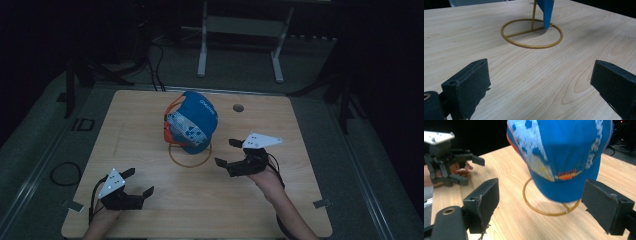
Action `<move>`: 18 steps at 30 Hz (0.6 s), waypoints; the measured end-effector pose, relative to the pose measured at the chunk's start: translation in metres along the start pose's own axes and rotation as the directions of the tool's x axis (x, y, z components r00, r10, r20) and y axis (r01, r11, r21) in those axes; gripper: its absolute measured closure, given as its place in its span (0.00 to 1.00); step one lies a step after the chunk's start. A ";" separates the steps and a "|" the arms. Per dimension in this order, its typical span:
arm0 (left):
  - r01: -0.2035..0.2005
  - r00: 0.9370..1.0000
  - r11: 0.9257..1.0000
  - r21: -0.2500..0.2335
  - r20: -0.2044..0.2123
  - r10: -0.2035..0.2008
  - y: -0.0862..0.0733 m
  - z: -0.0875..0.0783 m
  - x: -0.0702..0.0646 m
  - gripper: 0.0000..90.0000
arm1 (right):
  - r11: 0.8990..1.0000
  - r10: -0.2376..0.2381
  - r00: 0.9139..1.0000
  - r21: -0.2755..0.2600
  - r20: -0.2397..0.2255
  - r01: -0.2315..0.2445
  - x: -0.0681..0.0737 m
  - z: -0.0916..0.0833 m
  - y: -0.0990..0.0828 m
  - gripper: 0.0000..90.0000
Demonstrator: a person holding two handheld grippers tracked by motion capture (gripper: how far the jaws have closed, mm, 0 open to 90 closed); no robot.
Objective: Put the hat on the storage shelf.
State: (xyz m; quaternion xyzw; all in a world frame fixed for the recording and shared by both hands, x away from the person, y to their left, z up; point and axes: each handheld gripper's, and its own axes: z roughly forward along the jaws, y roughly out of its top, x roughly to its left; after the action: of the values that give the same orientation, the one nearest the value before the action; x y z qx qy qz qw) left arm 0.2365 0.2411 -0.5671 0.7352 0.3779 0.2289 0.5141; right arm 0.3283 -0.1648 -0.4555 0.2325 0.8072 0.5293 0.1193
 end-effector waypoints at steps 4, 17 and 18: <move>0.001 1.000 1.000 0.000 0.000 -0.001 0.000 0.000 0.000 0.03 | 1.000 0.004 1.000 0.025 -0.019 -0.004 0.000 0.002 -0.016 0.16; 0.003 1.000 1.000 -0.001 0.002 -0.003 0.000 0.000 0.000 0.03 | 0.998 -0.012 1.000 0.059 -0.015 0.013 -0.004 0.005 -0.062 0.17; 0.003 1.000 1.000 -0.001 0.003 -0.003 0.000 0.000 0.000 0.03 | 0.998 -0.010 1.000 0.065 -0.011 0.011 -0.004 0.004 -0.066 0.17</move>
State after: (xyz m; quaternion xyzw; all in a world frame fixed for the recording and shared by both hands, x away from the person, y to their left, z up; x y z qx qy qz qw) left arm 0.2365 0.2409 -0.5670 0.7347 0.3782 0.2270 0.5155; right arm 0.3174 -0.1854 -0.5175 0.2292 0.8259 0.5032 0.1100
